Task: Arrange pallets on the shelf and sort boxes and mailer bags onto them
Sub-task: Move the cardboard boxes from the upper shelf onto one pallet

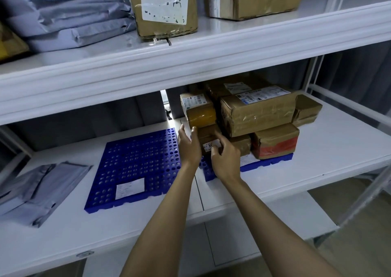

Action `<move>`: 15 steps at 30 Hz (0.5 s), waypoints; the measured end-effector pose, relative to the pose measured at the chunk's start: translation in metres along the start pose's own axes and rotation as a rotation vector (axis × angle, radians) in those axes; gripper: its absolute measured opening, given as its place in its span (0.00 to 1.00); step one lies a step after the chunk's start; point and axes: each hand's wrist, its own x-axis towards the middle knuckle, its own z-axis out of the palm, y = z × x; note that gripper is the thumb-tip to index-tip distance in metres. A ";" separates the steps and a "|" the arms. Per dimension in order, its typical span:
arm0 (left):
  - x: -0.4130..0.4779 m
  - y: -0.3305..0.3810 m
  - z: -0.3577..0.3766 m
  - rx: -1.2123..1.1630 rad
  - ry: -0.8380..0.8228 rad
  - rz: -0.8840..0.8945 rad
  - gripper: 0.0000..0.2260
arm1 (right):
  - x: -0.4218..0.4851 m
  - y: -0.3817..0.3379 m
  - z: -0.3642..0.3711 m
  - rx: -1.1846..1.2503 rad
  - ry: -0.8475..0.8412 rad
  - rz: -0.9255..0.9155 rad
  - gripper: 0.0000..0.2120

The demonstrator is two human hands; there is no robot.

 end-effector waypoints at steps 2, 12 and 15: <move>-0.025 0.002 -0.007 0.094 0.013 0.076 0.25 | -0.008 0.004 -0.007 -0.021 0.020 -0.072 0.20; -0.146 0.083 -0.050 0.346 0.099 0.721 0.23 | -0.055 -0.048 -0.088 -0.056 0.316 -0.476 0.23; -0.158 0.136 -0.055 0.328 0.157 0.948 0.20 | -0.053 -0.080 -0.119 -0.032 0.422 -0.605 0.20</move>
